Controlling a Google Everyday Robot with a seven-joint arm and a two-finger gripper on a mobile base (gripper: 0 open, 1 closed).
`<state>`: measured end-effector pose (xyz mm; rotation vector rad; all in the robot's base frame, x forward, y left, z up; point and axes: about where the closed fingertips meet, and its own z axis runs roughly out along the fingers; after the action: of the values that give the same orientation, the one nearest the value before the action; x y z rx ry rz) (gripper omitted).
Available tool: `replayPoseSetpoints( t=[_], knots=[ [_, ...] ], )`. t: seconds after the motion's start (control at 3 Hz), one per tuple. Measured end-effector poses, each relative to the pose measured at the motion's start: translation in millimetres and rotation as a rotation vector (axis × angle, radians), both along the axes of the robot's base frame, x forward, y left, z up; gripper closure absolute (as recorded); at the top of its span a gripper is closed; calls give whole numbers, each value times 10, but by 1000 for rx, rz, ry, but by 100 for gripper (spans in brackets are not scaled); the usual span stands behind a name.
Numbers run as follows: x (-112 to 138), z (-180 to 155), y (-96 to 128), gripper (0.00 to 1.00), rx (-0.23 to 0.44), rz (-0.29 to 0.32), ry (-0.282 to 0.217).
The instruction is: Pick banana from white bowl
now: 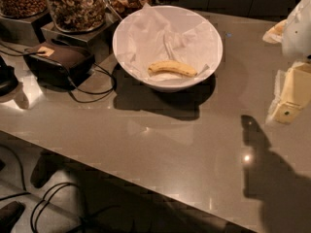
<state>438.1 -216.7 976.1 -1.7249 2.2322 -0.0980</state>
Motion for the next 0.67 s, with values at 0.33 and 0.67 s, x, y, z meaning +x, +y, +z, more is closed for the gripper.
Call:
replayPoseSetpoints(
  t=[0.33, 0.67],
  knots=[
    [0, 0, 0, 0, 0, 0, 0],
    [72, 19, 111, 0, -31, 14, 14]
  ],
)
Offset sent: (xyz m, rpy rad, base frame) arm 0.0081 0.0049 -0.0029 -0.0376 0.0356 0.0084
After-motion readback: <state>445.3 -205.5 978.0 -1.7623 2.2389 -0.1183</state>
